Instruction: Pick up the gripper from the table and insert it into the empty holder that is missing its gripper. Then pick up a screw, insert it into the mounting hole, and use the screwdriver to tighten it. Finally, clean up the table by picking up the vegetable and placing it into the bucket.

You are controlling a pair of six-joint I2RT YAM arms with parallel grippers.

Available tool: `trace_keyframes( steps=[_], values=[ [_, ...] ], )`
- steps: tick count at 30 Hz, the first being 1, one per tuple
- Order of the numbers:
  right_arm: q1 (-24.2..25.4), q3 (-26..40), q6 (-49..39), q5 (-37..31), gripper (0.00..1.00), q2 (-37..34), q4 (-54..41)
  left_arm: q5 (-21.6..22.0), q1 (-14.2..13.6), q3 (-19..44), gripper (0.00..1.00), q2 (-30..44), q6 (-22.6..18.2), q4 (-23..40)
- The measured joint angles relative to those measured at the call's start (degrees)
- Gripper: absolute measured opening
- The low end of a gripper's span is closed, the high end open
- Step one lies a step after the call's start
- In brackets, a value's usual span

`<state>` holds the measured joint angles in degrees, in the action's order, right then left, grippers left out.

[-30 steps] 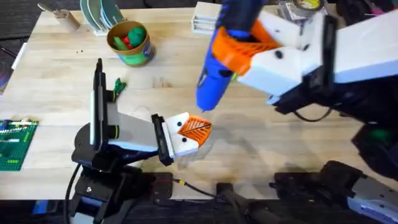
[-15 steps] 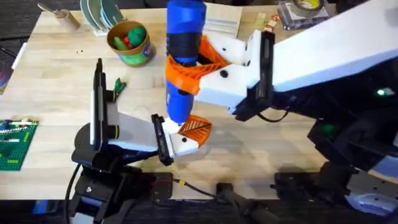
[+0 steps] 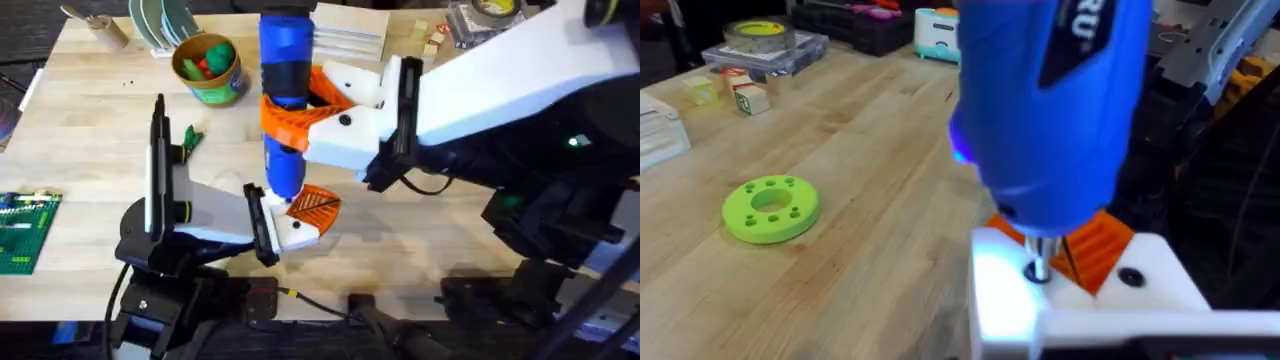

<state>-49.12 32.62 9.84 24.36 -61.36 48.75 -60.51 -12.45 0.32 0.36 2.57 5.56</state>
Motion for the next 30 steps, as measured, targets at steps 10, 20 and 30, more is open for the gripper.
trace_keyframes(
  steps=[10,20,30],
  values=[
    [0.0,0.0,-1.38,-0.72,0.058,0.0,0.17,-0.33,0.0,0.0,0.015,0.0,0.02,0.04],
    [0.0,0.0,-1.53,-0.7,0.058,0.77,3.19,-0.33,0.0,0.0,0.015,0.0,0.0,0.04],
    [0.0,-0.02,-1.55,-0.7,0.058,0.87,0.0,-0.33,0.0,0.0,0.015,0.0,0.0,0.04]
  ],
)
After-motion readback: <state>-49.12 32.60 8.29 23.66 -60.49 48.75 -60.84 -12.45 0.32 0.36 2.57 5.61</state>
